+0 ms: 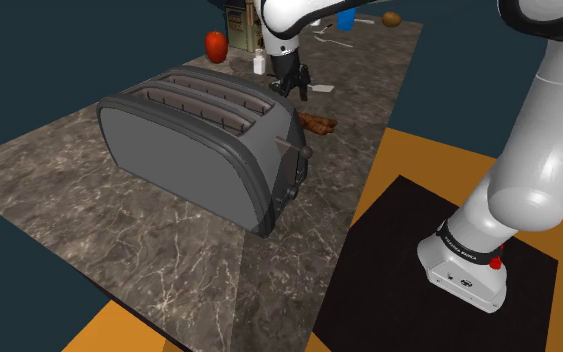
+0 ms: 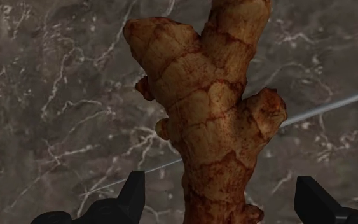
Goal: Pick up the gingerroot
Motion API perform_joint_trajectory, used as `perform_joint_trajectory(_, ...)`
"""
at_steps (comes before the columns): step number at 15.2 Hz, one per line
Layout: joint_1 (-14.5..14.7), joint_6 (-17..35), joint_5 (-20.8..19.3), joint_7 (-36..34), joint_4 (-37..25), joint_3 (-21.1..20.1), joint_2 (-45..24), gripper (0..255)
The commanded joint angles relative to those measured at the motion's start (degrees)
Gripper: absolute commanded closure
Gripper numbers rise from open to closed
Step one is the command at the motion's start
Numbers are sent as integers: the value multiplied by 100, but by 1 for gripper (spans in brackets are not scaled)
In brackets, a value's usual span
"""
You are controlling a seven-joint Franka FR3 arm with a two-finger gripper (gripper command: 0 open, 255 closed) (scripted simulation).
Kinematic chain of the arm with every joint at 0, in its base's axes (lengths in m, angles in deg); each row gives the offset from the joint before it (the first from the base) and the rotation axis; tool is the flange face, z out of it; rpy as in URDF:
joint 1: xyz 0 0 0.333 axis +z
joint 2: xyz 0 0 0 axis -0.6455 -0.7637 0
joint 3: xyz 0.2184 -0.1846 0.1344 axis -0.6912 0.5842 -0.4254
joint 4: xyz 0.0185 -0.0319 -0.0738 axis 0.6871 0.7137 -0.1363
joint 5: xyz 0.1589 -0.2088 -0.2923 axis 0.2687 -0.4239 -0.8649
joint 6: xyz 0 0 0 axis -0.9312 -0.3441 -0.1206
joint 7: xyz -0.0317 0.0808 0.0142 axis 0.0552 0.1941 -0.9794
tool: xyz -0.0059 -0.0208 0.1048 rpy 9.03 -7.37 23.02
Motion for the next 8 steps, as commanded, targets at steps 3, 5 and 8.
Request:
perform_joint_trajectory(3, 6, 250, -19, -38, 157, 0, -97, 0)
perform_joint_trajectory(5, 5, 427, -31, -60, 279, 4, -154, 0)
perform_joint_trajectory(8, 5, 433, -30, -62, 292, 3, -147, 255)
